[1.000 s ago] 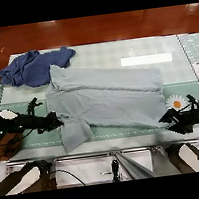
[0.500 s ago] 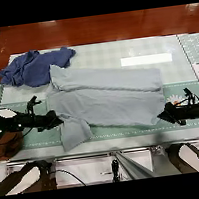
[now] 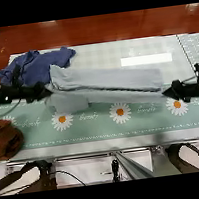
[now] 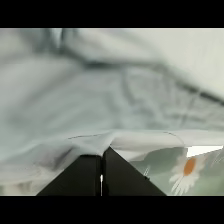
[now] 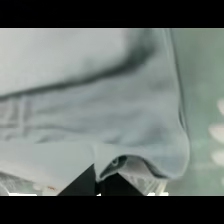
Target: Fold the shirts.
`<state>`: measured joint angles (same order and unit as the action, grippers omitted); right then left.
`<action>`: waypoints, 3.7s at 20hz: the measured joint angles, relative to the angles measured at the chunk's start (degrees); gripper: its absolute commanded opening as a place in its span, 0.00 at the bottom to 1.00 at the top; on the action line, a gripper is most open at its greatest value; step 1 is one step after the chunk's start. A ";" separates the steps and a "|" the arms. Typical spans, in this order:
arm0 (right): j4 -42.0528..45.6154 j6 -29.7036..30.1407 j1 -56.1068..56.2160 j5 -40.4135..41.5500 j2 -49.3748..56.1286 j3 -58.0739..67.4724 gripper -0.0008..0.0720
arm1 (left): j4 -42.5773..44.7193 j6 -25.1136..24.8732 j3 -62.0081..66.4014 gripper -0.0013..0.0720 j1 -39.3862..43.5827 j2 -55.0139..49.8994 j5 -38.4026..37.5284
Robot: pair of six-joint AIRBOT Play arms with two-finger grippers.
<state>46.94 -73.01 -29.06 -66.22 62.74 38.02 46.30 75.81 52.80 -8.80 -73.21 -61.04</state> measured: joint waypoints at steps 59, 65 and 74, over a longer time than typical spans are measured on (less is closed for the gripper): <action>14.64 -17.20 9.42 -17.86 -38.64 10.05 0.05 | 4.63 11.41 44.24 0.04 56.54 -35.36 7.76; 11.54 -16.48 9.42 -16.26 -37.40 9.99 0.05 | 1.60 11.58 48.00 0.04 63.45 -40.52 3.98; 5.16 -12.26 17.49 -12.15 -25.35 14.45 0.05 | 6.64 10.60 54.12 0.04 38.73 -31.30 -10.01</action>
<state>52.10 -85.27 -11.57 -78.37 37.39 52.47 52.95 86.41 106.91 29.93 -104.51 -71.05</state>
